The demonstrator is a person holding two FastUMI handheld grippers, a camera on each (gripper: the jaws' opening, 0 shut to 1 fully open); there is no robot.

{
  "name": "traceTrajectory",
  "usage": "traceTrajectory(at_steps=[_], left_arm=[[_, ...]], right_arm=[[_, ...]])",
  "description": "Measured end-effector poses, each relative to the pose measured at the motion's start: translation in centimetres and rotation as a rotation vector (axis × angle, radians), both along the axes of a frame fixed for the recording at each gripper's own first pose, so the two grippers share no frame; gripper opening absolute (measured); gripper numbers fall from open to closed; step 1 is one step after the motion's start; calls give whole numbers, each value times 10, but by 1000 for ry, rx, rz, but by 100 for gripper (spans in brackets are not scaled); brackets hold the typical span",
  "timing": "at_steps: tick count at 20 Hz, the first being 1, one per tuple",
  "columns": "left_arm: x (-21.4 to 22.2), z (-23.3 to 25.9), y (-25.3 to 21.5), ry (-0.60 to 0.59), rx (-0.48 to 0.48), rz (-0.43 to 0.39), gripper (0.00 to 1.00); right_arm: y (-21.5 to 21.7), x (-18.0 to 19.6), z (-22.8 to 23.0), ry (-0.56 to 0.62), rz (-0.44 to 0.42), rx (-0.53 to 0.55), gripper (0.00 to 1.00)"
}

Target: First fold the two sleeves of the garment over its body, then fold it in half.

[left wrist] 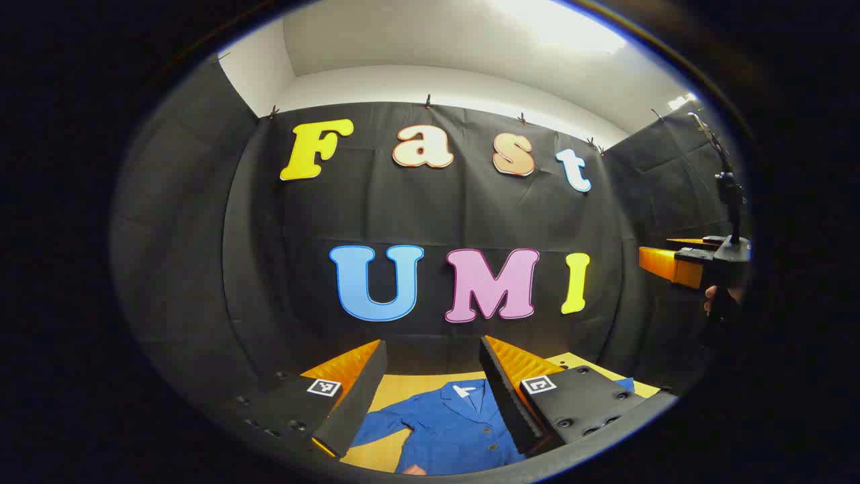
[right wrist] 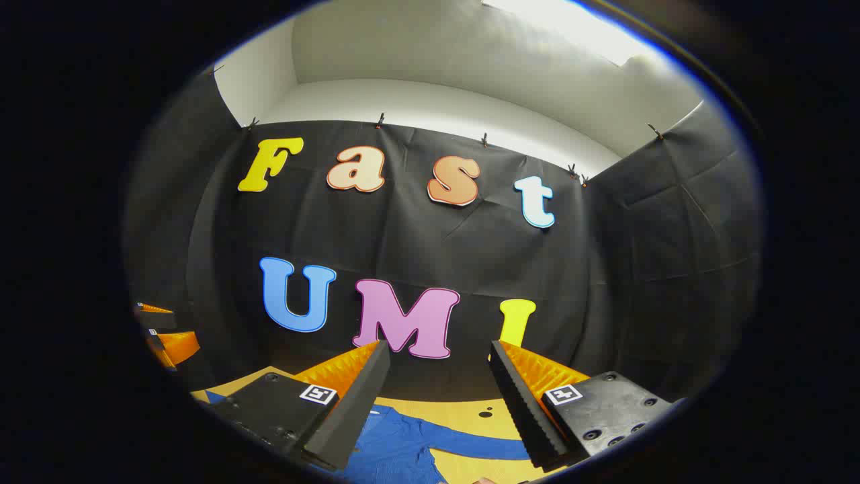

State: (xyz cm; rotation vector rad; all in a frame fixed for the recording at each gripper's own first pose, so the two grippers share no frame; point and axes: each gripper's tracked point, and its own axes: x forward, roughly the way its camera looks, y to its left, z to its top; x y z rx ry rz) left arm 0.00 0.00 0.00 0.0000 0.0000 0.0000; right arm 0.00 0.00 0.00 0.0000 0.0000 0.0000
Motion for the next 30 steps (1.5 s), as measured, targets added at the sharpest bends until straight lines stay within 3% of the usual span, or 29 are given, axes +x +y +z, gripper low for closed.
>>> traceTrajectory(at_steps=[21, 26, 30], left_arm=[[11, 19, 6, -2, -31, -12, 80], [13, 23, 12, 3, -31, -13, 80], [16, 23, 16, -2, -35, -20, 80]], right_arm=[[5, 1, -10, 38, 28, -31, 96], [-18, 24, -30, 125, 41, -17, 96], [-60, 56, -68, 347, 29, 19, 96]])
